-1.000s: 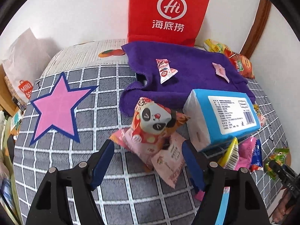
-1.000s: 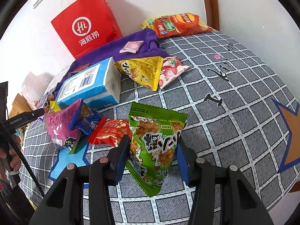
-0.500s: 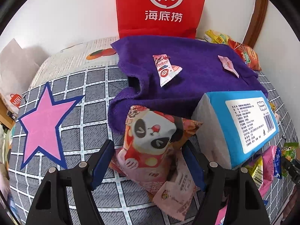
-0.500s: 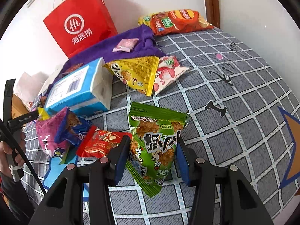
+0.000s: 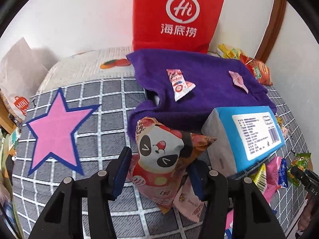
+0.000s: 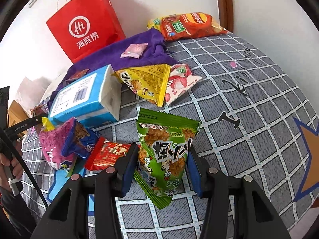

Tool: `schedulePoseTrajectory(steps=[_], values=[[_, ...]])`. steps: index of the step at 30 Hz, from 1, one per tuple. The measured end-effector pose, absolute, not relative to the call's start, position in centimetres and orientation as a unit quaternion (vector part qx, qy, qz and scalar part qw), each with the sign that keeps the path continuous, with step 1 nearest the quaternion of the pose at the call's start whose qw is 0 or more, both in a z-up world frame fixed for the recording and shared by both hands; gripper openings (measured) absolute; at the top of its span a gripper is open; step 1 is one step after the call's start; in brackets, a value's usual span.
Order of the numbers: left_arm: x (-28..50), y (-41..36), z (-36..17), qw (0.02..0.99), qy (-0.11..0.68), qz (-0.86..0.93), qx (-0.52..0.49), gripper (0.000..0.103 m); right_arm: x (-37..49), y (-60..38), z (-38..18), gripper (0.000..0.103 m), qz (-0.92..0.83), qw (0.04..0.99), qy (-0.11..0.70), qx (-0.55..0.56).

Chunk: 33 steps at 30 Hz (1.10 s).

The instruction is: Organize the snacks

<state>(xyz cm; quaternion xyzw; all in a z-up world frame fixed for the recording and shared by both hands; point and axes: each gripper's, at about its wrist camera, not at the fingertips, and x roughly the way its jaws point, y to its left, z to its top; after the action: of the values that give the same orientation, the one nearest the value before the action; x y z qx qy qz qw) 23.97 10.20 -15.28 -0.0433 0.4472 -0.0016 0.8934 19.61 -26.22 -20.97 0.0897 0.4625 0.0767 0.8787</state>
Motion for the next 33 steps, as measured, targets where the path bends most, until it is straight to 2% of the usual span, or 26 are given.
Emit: schedulePoseTrajectory(steps=[18, 33], values=[[18.8, 9.6, -8.5, 0.920, 0.386, -0.015, -0.062, 0.052, 16.9, -25.7, -13.6, 0.048, 0.086, 0.907, 0.405, 0.072], [18.8, 9.4, -3.8, 0.932, 0.354, -0.020, -0.080, 0.052, 19.2, -24.1, -7.3, 0.048, 0.107, 0.926, 0.358, 0.054]])
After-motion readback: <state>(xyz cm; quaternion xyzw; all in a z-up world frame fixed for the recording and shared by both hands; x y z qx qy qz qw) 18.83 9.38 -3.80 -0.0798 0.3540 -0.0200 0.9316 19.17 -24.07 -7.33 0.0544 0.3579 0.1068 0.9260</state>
